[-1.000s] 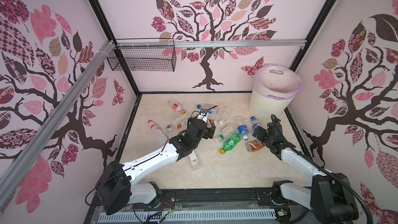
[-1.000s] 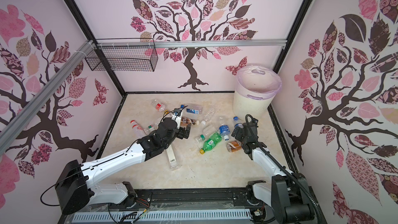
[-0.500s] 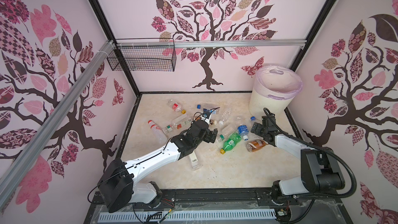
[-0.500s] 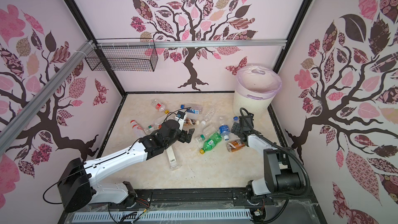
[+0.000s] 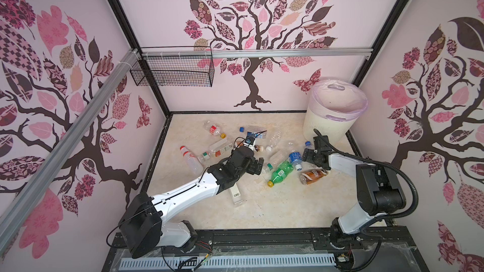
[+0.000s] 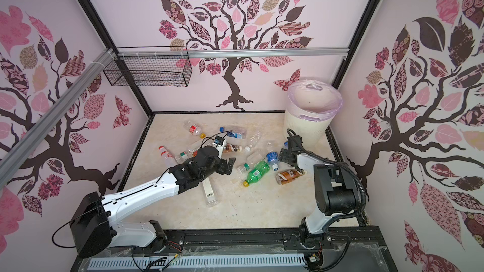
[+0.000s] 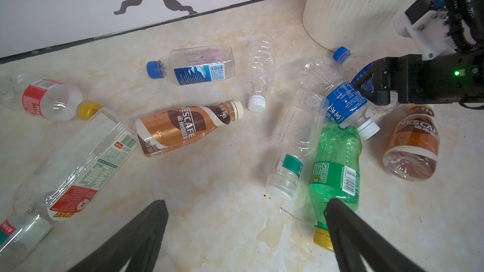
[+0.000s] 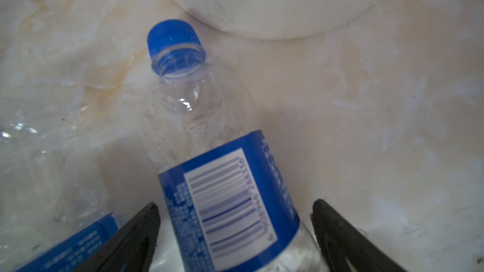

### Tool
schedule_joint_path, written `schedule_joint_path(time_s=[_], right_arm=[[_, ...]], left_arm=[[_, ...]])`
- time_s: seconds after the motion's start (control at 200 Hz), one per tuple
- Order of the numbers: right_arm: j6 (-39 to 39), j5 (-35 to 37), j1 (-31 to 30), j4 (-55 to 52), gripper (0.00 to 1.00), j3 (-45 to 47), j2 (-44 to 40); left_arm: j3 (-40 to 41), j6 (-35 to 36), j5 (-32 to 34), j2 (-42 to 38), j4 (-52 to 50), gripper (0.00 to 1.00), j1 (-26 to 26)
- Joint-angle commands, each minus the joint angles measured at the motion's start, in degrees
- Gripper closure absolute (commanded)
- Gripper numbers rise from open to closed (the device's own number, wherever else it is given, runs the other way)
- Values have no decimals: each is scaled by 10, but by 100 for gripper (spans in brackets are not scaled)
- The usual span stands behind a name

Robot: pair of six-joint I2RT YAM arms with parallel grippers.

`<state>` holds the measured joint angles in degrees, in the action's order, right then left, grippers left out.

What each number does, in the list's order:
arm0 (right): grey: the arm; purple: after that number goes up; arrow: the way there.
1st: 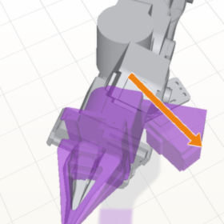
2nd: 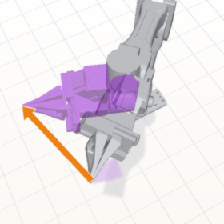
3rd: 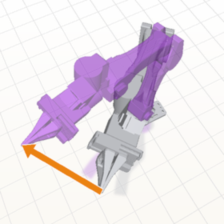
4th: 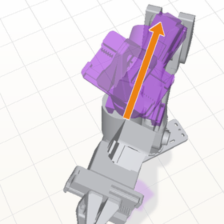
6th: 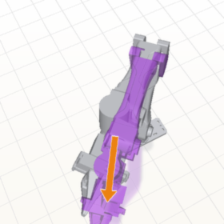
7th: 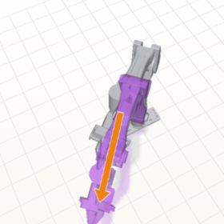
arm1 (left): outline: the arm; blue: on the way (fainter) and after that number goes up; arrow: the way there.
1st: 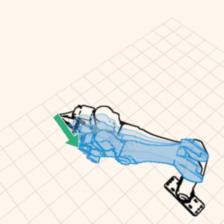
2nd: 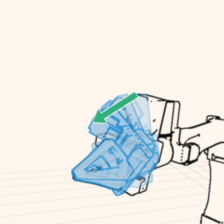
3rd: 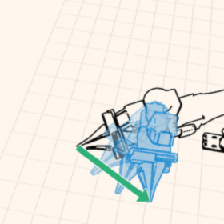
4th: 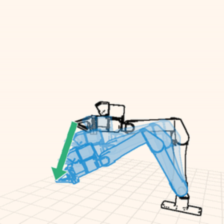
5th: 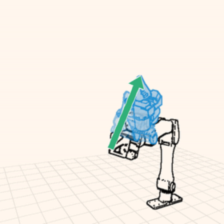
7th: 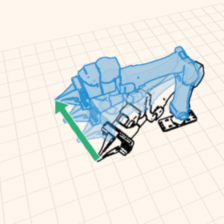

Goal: Throw the plastic bottles in the bin
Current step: Pick up the plastic bottle from the middle-right of the table.

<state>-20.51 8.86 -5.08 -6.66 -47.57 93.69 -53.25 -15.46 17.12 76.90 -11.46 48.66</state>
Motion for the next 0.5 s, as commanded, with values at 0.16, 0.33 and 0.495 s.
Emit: schedule_joint_path(time_s=[0.16, 0.33, 0.495], right_arm=[[6, -1, -2, -19, 21, -14, 4], [5, 4, -2, -11, 40, -5, -10], [6, -2, -4, -12, 43, -5, -25]], left_arm=[[-25, -26, 12, -17, -6, 2, 0], [-24, -31, 18, -25, -13, 2, 0], [-17, -33, 24, -39, -14, 2, -1]])
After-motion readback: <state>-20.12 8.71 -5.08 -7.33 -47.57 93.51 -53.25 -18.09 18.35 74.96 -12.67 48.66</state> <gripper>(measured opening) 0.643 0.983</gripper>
